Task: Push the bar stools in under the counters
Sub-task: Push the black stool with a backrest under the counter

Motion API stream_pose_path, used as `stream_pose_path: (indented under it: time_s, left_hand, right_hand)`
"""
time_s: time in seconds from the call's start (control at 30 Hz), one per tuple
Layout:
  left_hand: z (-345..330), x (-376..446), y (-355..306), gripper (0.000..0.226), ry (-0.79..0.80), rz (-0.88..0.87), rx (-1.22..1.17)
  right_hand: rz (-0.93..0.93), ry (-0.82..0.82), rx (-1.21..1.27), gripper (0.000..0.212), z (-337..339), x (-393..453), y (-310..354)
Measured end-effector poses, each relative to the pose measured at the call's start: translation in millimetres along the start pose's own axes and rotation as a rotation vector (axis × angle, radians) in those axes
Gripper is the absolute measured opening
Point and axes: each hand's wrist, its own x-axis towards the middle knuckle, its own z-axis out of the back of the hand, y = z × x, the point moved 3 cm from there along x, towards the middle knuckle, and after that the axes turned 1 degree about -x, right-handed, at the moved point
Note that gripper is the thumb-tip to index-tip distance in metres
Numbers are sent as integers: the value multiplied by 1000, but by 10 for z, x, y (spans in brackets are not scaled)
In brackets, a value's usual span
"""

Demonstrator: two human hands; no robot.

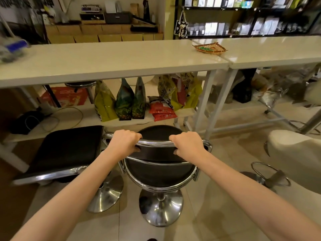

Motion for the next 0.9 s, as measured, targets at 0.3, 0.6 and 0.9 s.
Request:
stream_pose_path:
  time_s: [0.3,0.6,0.9]
  left_hand:
    - [-64,534,243,28,-40,9,-8]
    - [-185,1175,580,28,-86,-29,-1]
    - [-267,1766,874,26,-128,-41,-8]
  right_hand:
    - [-14,-18,-24,18,-84,589,-226]
    - [-14,-49,-45,22,-174,1245,-436]
    - [-33,-59,-64,28,-183,1862,-647]
